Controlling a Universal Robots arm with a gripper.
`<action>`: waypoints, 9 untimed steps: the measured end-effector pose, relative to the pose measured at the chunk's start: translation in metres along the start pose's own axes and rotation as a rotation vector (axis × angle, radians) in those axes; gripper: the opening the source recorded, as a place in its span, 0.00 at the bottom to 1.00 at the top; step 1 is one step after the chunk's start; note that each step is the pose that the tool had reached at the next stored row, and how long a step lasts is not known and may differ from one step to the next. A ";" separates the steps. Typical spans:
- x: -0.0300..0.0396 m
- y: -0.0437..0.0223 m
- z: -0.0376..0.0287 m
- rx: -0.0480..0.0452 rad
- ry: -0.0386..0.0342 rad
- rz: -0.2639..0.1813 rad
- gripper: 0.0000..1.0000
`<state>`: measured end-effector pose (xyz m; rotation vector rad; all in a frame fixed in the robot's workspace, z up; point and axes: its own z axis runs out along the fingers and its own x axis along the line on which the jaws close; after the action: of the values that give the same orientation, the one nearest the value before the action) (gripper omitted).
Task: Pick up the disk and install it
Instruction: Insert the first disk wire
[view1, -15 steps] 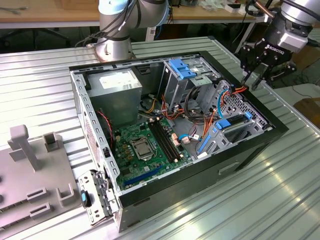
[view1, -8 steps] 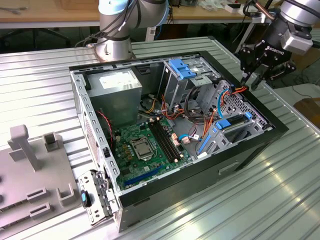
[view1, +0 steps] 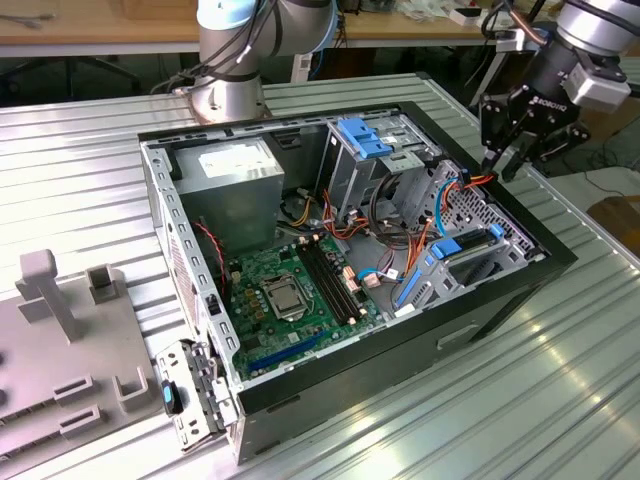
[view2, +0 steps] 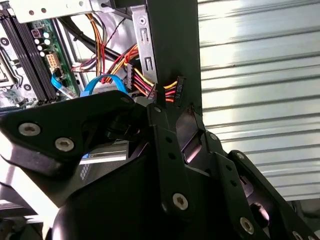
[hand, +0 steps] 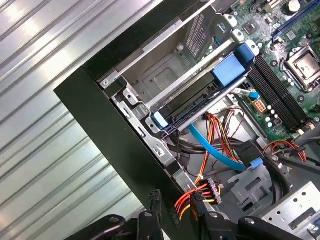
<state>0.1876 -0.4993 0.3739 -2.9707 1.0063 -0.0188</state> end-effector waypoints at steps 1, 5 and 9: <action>-0.0008 -0.0011 0.0000 -0.0024 0.0018 -0.007 0.36; -0.0064 -0.0084 0.0002 -0.0239 0.0182 -0.013 0.36; -0.0115 -0.0151 0.0017 -0.0341 0.0266 -0.045 0.36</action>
<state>0.1877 -0.4803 0.3722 -3.0313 0.9524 -0.0419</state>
